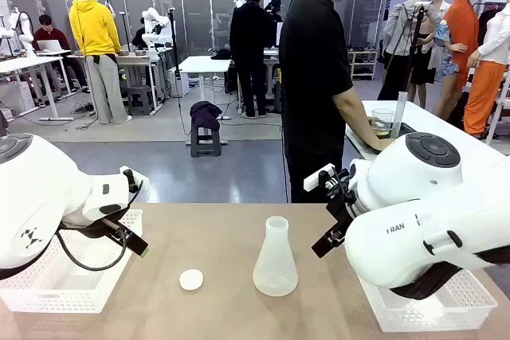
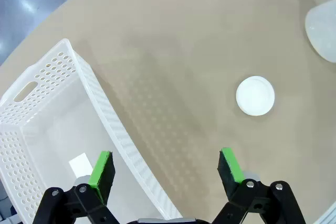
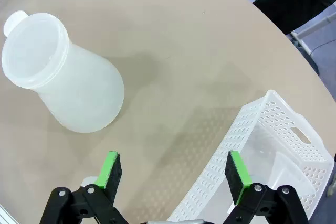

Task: Prepare the solutions needed for the experiment.
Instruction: Pick up the Plastic Funnel and insert it into the Big flask.

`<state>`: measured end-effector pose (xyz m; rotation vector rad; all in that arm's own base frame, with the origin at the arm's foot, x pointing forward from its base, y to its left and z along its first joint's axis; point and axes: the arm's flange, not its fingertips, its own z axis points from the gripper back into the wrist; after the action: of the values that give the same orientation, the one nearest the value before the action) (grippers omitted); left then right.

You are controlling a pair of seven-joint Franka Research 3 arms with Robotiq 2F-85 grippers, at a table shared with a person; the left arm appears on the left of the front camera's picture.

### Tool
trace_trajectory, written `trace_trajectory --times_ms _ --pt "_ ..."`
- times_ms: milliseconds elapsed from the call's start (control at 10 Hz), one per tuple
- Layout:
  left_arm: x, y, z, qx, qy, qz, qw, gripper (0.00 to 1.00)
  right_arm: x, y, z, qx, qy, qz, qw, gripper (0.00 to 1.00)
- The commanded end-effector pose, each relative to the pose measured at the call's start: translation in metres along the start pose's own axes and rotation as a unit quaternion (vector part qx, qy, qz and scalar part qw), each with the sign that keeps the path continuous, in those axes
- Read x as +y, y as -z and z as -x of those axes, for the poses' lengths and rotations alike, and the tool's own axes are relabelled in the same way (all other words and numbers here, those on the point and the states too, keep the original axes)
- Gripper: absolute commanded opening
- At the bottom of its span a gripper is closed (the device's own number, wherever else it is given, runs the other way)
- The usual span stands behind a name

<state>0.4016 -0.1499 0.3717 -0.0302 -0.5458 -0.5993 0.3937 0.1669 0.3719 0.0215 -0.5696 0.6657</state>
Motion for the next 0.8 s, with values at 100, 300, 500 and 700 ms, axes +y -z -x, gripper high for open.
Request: trace_trajectory --times_ms 100,300,500,700 --pt "-0.0002 0.0 -0.0001 0.0 0.0 0.0 1.0 1.0 0.0 0.0 0.0 0.0 0.0 0.0 1.0 1.0" --pt "-0.0002 0.0 -0.0001 0.0 0.0 0.0 1.0 1.0 0.0 0.0 0.0 0.0 0.0 0.0 1.0 1.0" --pt "-0.0002 0.0 -0.0001 0.0 0.0 0.0 1.0 1.0 0.0 0.0 0.0 0.0 0.0 0.0 1.0 1.0" --pt "-0.0002 0.0 -0.0001 0.0 0.0 0.0 1.0 1.0 0.0 0.0 0.0 0.0 0.0 0.0 1.0 1.0"
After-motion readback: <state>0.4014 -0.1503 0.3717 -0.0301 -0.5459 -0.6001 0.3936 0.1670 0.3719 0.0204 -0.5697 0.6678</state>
